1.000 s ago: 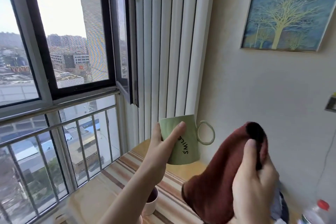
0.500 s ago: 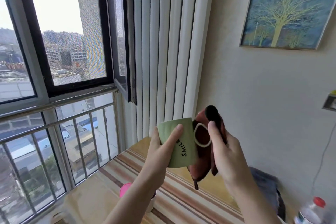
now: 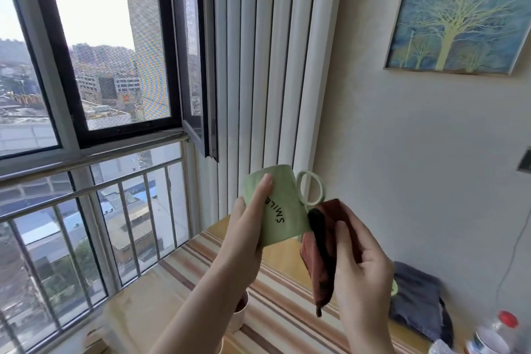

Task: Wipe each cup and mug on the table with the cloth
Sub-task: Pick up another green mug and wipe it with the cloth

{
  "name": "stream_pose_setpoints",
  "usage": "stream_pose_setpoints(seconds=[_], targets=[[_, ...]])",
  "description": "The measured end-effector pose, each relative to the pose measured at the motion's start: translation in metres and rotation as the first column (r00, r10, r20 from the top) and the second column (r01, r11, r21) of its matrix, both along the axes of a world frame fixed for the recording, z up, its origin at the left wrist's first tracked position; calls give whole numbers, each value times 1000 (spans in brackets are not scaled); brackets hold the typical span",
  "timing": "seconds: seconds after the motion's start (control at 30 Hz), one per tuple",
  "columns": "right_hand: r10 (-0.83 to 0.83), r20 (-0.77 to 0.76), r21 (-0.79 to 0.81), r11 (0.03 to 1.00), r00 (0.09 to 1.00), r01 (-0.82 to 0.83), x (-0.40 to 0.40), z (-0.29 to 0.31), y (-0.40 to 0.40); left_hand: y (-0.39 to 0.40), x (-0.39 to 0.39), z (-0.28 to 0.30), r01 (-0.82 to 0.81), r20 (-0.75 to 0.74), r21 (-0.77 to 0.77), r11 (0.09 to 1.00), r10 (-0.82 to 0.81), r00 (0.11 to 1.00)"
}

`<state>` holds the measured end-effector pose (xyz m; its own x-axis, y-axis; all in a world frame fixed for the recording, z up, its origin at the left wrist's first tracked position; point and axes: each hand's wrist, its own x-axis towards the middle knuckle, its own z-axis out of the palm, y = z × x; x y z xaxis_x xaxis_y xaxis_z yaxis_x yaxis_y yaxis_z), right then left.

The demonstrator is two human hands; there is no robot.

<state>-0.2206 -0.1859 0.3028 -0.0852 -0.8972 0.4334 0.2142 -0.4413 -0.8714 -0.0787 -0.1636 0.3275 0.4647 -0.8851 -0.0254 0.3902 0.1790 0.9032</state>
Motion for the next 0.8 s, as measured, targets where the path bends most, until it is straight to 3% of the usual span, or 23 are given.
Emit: stream_pose_setpoints(seconds=[0.13,0.23,0.37,0.5,0.67,0.73,0.8], targets=[[16,140,6,1000,990,-17,-4,14,-9,1,6,-2,130,-27,13,991,-130,991],[130,32,-137,983,991,-125,5,18,-2,1,-1,-5,233,-10,-24,972,-233,972],[234,-121,-234,938,965,-257,10,3,-3,0,-2,-8,240,119,-96,966,-228,966],[183,-277,-226,942,943,-249,12,-4,-11,-1,-2,-12,225,255,-145,963,-184,949],[119,-273,-233,954,955,-186,14,-12,-14,-4,-8,-16,129,406,-76,989,-87,910],[25,-328,-292,948,944,-127,13,-15,-14,-4,-9,-14,152,473,-6,988,-131,871],[-44,-386,-336,937,921,-96,12,-18,-14,2,-13,-7,238,406,37,971,-232,884]])
